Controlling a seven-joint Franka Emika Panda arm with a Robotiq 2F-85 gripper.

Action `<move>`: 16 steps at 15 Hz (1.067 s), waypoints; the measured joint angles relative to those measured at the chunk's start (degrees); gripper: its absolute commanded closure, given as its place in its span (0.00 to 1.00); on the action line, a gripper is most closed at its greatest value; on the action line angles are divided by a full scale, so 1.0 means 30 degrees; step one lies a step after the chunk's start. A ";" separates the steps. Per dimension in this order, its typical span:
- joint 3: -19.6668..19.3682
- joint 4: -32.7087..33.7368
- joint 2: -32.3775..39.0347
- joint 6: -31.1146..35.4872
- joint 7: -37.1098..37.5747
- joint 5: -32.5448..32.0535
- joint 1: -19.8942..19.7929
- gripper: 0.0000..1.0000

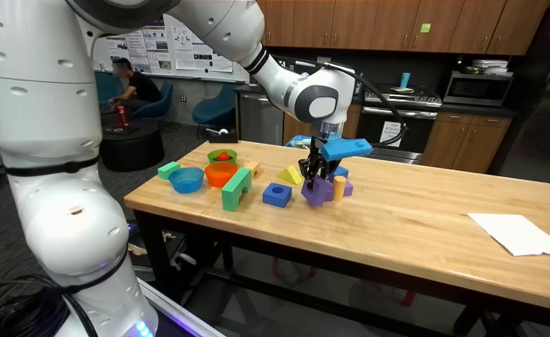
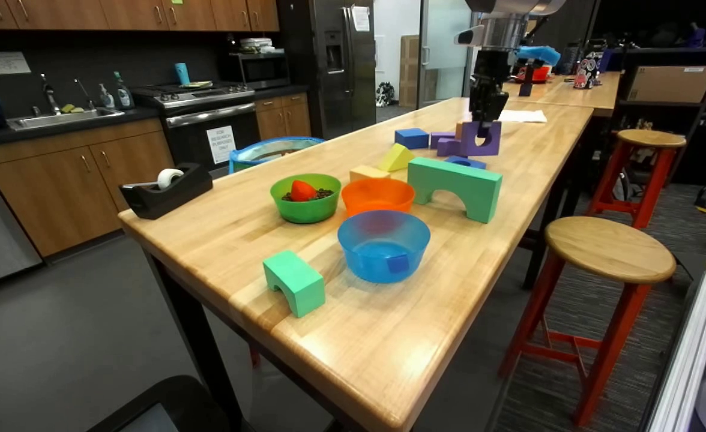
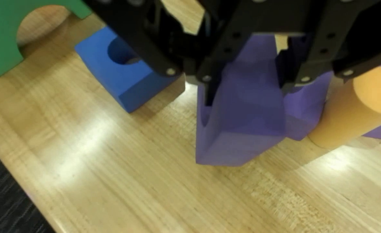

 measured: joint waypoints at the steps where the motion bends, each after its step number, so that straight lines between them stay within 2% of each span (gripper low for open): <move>1: 0.0009 -0.0103 -0.0307 0.0001 0.0140 0.0000 0.0007 0.84; 10: -0.0021 -0.2374 -0.3924 0.0327 0.1779 -0.0464 0.0077 0.84; 16: -0.0391 -0.4686 -0.6154 0.1181 0.3095 -0.2321 0.0062 0.84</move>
